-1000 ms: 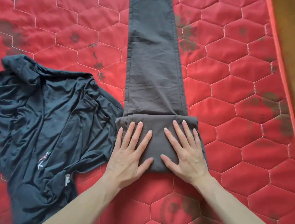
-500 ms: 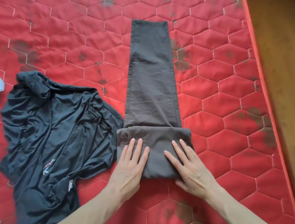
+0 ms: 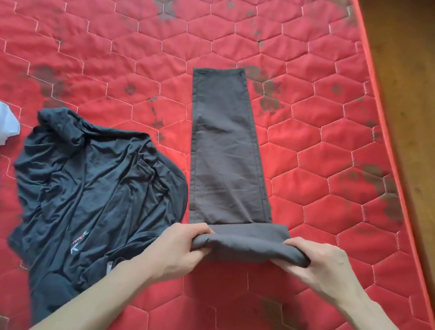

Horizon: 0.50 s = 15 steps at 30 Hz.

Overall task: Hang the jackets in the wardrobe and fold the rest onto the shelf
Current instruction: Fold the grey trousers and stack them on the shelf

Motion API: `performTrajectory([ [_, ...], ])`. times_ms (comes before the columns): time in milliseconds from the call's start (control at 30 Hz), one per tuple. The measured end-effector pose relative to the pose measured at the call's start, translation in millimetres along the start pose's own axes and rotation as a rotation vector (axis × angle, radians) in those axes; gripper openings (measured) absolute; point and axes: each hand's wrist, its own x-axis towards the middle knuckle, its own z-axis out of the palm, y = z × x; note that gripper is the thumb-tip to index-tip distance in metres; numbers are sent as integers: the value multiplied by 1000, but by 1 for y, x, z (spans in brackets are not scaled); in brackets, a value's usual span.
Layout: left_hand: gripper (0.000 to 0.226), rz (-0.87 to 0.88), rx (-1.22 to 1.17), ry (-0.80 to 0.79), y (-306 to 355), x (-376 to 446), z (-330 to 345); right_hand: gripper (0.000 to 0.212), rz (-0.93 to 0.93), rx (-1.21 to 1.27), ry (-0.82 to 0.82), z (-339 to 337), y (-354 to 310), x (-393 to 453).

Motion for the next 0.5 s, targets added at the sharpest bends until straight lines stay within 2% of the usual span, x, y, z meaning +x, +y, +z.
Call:
performTrajectory([
  [33,10,-42,-109,66,-3,-3,1,31,8,46,44,-4,1,-1],
  [133,17,-200,-485,285,-15,-8,8,33,49,299,190,-7,2,3],
  [200,13,-289,-680,398,-20,-6,15,33,199,537,293,-4,0,12],
  [267,7,-374,-790,462,-22,-1,21,30,328,787,312,9,-6,25],
  [400,24,-412,-796,462,-25,13,29,14,488,786,279,61,-14,48],
  [500,41,-350,-654,470,-28,21,28,23,601,743,340,89,-19,68],
])
